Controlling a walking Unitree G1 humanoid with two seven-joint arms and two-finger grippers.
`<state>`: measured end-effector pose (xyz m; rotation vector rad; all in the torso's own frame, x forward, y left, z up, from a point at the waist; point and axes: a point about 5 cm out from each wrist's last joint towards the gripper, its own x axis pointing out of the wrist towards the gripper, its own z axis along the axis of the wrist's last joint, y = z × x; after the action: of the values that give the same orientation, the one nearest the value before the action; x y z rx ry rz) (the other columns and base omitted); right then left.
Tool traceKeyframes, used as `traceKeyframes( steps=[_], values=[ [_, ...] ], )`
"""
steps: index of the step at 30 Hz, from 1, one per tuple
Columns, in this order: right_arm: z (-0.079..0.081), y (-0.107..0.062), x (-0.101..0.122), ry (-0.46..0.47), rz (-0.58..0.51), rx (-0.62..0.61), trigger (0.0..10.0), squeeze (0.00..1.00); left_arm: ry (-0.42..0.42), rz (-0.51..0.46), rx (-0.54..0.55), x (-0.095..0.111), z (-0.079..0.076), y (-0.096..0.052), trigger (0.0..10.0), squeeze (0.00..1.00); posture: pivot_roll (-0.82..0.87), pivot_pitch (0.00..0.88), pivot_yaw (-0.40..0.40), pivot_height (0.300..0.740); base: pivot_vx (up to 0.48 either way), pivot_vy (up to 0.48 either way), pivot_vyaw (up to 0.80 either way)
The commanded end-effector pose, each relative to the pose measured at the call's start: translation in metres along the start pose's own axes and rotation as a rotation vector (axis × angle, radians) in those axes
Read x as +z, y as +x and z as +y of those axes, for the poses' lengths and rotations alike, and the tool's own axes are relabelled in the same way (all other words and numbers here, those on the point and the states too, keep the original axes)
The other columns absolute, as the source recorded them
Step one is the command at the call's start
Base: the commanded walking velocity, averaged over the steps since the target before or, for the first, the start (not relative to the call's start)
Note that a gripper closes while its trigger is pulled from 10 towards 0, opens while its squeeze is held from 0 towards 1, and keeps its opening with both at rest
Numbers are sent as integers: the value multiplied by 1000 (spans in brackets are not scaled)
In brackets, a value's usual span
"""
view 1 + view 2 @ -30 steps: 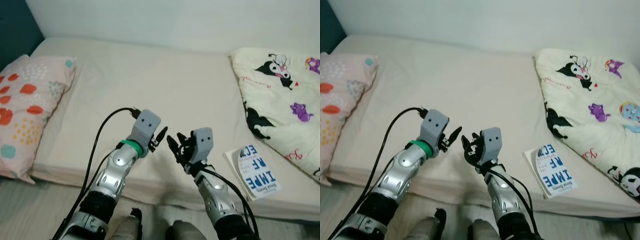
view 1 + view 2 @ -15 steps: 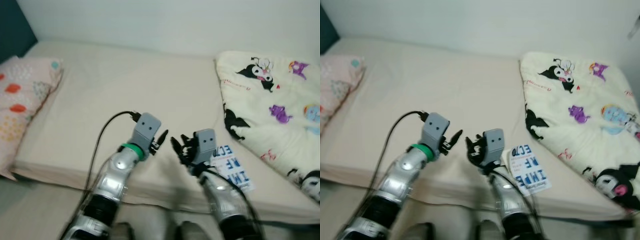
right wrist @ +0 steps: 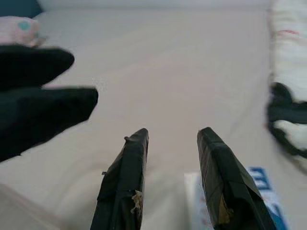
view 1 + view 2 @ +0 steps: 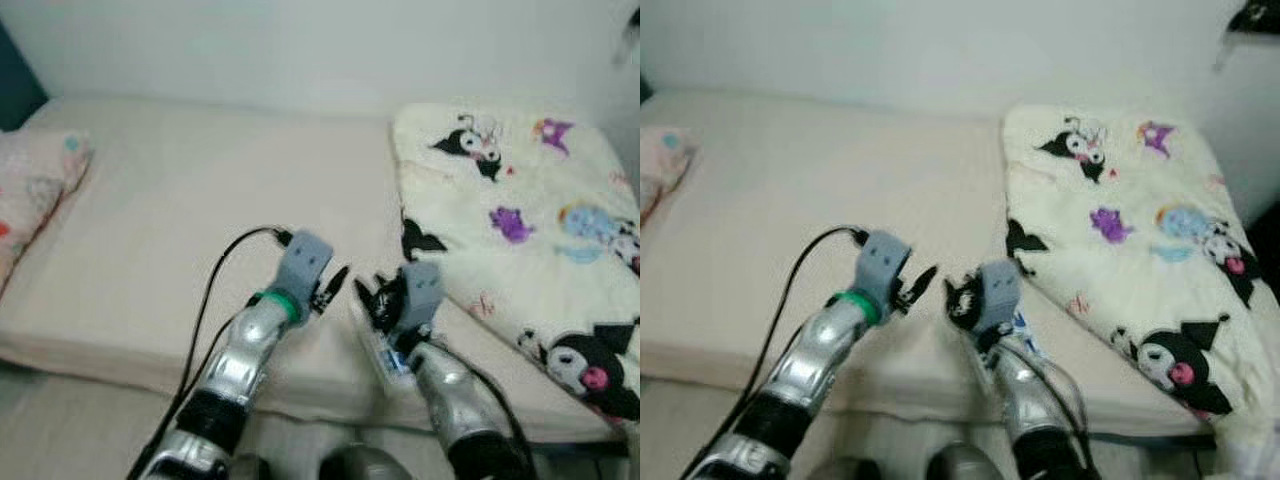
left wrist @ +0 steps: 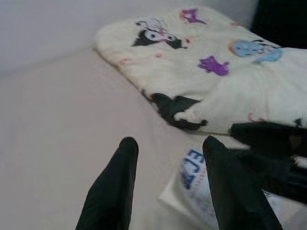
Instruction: Clean up the room
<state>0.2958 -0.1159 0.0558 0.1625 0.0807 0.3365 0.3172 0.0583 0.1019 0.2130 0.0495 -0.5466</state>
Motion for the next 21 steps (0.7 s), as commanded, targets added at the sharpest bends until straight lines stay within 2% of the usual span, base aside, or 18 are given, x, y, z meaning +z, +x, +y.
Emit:
traceKeyframes(
  steps=[1, 21],
  values=[
    [3, -2, -7, 16, 29, -2, 10000, 0, -9, 29, 10, -7, 2, -2, 10000, 0, -70, 27, 20, 740, 0, 0, 0],
    [4, -3, -9, 15, 34, 2, 10000, 0, -7, 40, 30, -9, 4, -2, 10000, 0, -70, 31, 24, 740, 0, 0, 0]
  ],
)
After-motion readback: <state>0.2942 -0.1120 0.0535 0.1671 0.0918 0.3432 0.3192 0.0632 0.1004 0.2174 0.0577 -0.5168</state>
